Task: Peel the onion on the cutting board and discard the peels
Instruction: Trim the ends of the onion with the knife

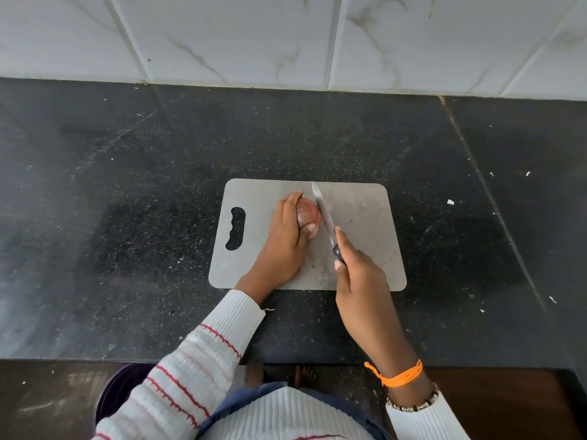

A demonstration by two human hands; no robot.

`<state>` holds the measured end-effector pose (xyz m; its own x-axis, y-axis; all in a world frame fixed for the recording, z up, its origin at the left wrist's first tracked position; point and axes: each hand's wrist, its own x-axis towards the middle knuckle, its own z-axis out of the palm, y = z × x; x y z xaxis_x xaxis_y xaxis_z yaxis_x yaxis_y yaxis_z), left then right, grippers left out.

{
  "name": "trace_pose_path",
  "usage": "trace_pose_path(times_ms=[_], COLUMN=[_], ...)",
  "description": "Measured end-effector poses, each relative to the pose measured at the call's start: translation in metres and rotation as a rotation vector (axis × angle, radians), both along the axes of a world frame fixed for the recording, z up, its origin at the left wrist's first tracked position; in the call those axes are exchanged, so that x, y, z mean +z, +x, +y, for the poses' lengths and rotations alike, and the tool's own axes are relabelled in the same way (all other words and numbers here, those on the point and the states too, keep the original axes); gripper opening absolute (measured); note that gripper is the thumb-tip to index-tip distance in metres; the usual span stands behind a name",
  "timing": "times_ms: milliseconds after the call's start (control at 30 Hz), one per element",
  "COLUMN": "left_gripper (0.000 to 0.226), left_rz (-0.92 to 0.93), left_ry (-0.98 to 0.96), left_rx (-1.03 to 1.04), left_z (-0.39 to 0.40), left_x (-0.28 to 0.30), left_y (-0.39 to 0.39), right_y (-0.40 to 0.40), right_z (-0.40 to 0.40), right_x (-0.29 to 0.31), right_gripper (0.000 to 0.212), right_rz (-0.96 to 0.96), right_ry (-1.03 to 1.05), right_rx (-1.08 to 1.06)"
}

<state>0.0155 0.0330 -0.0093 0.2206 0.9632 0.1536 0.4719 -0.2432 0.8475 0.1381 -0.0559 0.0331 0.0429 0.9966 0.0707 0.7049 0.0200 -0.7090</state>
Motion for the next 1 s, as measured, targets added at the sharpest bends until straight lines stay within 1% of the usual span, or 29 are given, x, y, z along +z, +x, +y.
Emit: trace_pose_path(times_ms=[167, 300, 400, 533, 700, 867, 1000], left_gripper=[0.053, 0.053, 0.052, 0.050, 0.050, 0.050, 0.050], left_rz=[-0.008, -0.008, -0.008, -0.013, -0.036, -0.002, 0.022], left_ry=[0.005, -0.001, -0.004, 0.015, 0.007, 0.019, 0.053], left_rx=[-0.011, -0.001, 0.003, -0.004, 0.009, 0.006, -0.007], left_z=[0.001, 0.001, 0.002, 0.004, 0.006, 0.006, 0.004], left_x=[0.000, 0.001, 0.001, -0.001, -0.003, -0.002, -0.005], left_y=[0.005, 0.009, 0.011, 0.010, 0.008, 0.012, 0.015], right_y=[-0.005, -0.010, -0.012, -0.013, -0.014, -0.018, -0.013], right_z=[-0.001, -0.003, -0.002, 0.009, 0.029, 0.009, 0.034], right_x=[0.008, 0.014, 0.017, 0.018, 0.017, 0.021, 0.008], right_gripper=[0.057, 0.066, 0.068, 0.070, 0.066, 0.074, 0.065], right_rz=[-0.128, -0.244, -0.302, -0.332, -0.369, -0.430, -0.340], right_ry=[-0.018, -0.099, -0.165, -0.200, -0.204, -0.265, -0.250], right_rx=[0.005, 0.010, 0.007, 0.020, 0.028, 0.061, -0.008])
